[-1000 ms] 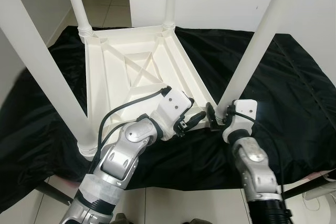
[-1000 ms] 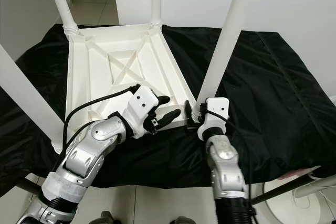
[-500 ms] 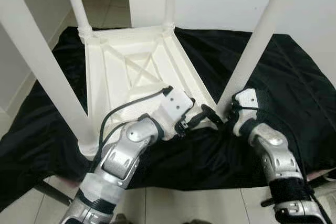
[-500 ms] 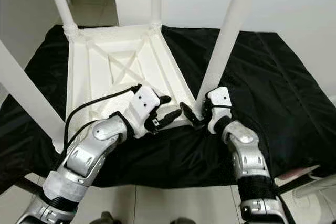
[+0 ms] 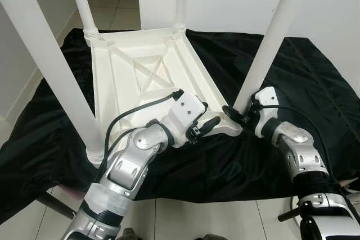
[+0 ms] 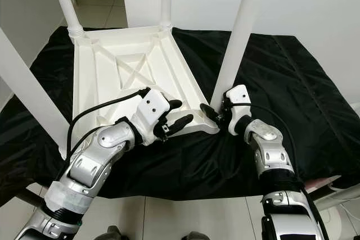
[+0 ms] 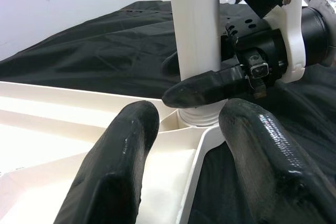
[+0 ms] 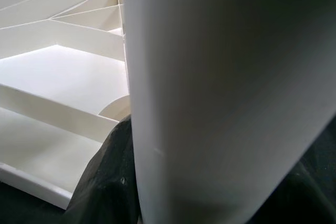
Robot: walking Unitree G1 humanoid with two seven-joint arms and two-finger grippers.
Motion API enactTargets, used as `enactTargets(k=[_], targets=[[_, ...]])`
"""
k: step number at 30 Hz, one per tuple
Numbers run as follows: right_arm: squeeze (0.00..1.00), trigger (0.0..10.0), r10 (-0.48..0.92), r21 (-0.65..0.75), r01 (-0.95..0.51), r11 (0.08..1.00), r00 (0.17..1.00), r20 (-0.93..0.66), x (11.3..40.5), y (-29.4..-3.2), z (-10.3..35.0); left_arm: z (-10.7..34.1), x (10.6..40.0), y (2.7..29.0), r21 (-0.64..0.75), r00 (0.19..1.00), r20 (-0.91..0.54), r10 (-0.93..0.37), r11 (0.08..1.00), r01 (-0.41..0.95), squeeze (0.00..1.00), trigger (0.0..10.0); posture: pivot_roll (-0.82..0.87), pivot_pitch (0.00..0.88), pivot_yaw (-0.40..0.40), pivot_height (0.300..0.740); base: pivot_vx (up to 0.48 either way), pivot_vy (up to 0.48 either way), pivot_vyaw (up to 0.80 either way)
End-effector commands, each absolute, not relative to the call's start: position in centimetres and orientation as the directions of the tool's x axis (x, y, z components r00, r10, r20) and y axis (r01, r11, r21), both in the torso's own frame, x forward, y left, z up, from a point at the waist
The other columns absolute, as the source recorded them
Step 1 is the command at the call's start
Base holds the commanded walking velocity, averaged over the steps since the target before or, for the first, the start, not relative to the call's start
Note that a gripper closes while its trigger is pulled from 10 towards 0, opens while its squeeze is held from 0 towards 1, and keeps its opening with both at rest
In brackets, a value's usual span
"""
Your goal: Building children table
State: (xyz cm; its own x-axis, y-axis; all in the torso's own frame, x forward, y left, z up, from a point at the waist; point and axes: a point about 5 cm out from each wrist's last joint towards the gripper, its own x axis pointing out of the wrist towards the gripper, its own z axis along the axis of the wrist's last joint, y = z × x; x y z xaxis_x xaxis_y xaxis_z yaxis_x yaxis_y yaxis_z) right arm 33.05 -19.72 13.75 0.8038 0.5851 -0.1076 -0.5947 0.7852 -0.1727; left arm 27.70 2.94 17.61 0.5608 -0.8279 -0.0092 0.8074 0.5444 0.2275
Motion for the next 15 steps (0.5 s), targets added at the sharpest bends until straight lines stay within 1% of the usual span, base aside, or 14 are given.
enactTargets(k=[1,2,3,4,6,8,9,10,11,12,14,15], targets=[[0.00,3.1,0.616,-0.176,-0.630,0.757,0.777,-0.133,32.9,-19.3,13.3,17.9,27.8,3.0,0.241,0.567,-0.006,-0.824,0.549,0.800,0.00,10.0,-0.01,0.000,-0.031,0.740,0.000,0.000,0.00],[0.00,10.0,0.612,-0.157,-0.624,0.765,0.781,-0.122,32.8,-19.2,13.3,17.9,27.7,2.9,0.241,0.566,-0.006,-0.824,0.548,0.801,0.00,10.0,-0.01,0.000,-0.031,0.740,0.000,0.000,0.00],[0.00,10.0,0.593,-0.145,-0.602,0.785,0.798,-0.104,32.8,-19.2,13.3,17.9,27.7,2.9,0.241,0.565,-0.006,-0.825,0.547,0.802,0.00,10.0,-0.01,0.000,-0.034,0.740,0.000,0.000,0.00],[0.00,10.0,0.593,-0.145,-0.602,0.785,0.798,-0.104,32.8,-19.2,13.3,17.9,27.7,2.9,0.241,0.565,-0.006,-0.825,0.547,0.802,0.00,10.0,-0.01,0.000,-0.034,0.740,0.000,0.000,0.00],[0.00,10.0,0.508,-0.152,-0.512,0.846,0.859,-0.065,33.0,-19.5,13.4,17.9,27.7,2.9,0.241,0.564,-0.005,-0.826,0.546,0.802,0.00,10.0,-0.01,0.000,-0.035,0.740,0.000,0.000,0.00],[0.00,10.0,0.508,-0.152,-0.512,0.846,0.859,-0.065,33.0,-19.5,13.4,17.9,27.7,2.9,0.241,0.564,-0.005,-0.826,0.546,0.802,0.00,10.0,-0.01,0.000,-0.035,0.740,0.000,0.000,0.00],[0.00,10.0,0.469,-0.147,-0.472,0.869,0.882,-0.056,33.0,-19.6,13.4,17.9,27.7,2.9,0.241,0.564,-0.005,-0.826,0.546,0.802,0.00,10.0,-0.01,0.000,-0.034,0.740,0.000,0.000,0.00],[0.00,10.0,0.416,-0.121,-0.420,0.899,0.907,-0.059,32.9,-19.4,13.1,17.9,27.7,2.9,0.239,0.567,-0.003,-0.824,0.550,0.800,0.00,10.0,-0.02,0.000,-0.033,0.740,0.000,0.000,0.00],[0.00,10.0,0.416,-0.121,-0.420,0.899,0.907,-0.059,32.9,-19.4,13.1,17.9,27.7,2.9,0.239,0.567,-0.003,-0.824,0.550,0.800,0.00,10.0,-0.02,0.000,-0.033,0.740,0.000,0.000,0.00],[0.00,10.0,0.364,-0.086,-0.369,0.926,0.929,-0.064,32.6,-19.1,12.7,17.9,27.8,2.9,0.237,0.571,0.000,-0.821,0.554,0.798,0.00,10.0,-0.02,0.003,-0.031,0.740,0.000,0.000,0.00],[0.00,10.0,0.364,-0.086,-0.369,0.926,0.929,-0.064,32.6,-19.1,12.7,17.9,27.8,2.9,0.237,0.571,0.000,-0.821,0.554,0.798,0.00,10.0,-0.02,0.003,-0.031,0.740,0.000,0.000,0.00],[0.00,10.0,0.319,-0.050,-0.323,0.945,0.945,-0.071,32.3,-18.7,12.3,18.0,27.8,2.8,0.234,0.573,0.003,-0.820,0.557,0.797,0.00,10.0,-0.02,0.004,-0.030,0.740,0.000,0.000,0.00]])
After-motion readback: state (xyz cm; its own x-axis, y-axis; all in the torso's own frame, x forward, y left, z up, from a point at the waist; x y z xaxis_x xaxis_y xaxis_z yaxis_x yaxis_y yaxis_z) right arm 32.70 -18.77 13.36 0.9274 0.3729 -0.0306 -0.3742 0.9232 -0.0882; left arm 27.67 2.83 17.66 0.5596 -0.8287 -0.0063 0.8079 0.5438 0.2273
